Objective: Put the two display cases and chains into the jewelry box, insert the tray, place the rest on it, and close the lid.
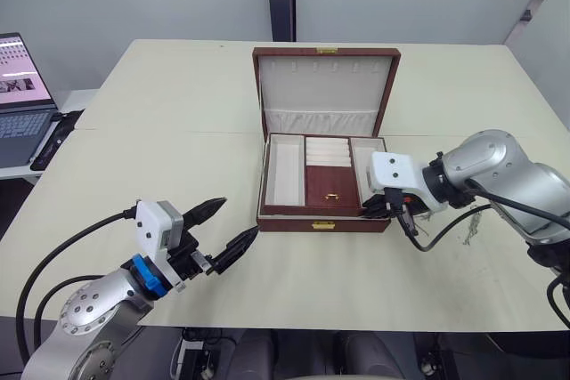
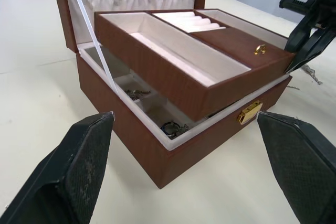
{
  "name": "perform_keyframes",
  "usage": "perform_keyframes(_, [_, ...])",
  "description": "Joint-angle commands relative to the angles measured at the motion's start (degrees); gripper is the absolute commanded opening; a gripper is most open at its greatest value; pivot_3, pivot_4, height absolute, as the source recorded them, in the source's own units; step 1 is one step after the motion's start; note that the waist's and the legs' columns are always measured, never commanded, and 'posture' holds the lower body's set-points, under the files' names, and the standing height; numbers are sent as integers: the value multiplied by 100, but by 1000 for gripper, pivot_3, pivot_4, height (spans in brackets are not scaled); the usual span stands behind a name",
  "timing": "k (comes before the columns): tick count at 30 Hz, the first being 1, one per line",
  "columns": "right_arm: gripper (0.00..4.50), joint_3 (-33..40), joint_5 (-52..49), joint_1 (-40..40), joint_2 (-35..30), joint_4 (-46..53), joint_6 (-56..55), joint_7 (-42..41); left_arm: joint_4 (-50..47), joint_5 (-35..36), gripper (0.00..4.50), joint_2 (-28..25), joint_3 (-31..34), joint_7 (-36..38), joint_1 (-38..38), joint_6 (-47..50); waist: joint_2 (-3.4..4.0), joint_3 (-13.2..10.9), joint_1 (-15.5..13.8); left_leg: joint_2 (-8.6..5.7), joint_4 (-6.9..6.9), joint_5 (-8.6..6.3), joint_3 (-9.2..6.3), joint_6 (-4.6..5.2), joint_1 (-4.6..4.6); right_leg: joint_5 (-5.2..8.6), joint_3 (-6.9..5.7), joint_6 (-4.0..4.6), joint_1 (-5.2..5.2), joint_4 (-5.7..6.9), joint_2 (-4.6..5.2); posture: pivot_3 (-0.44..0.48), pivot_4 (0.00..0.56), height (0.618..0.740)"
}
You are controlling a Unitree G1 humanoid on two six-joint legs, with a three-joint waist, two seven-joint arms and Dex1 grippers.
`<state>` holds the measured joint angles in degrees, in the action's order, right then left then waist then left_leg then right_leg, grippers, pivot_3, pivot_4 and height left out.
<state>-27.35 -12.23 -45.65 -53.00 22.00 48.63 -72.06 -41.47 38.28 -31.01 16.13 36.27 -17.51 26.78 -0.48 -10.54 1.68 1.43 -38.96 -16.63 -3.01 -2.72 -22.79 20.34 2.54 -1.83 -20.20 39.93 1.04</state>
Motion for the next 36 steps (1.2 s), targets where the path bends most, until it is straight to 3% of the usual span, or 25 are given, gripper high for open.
perform_keyframes(1, [9,-19,192,-141,91,-63,-149,84,-292,13,4500,66,122,-12,-229,-243,0,0,1,0,0,0,0,0,0,0,0,0,0,0,0,0,150,740])
perform_keyframes(36, [9,-250,640,-133,466,37,79,191,-232,-33,4500,60,11,2,-354,-437,-9,5,10,3,3,0,-3,0,5,-2,-2,4,0,1,-2,0,150,740])
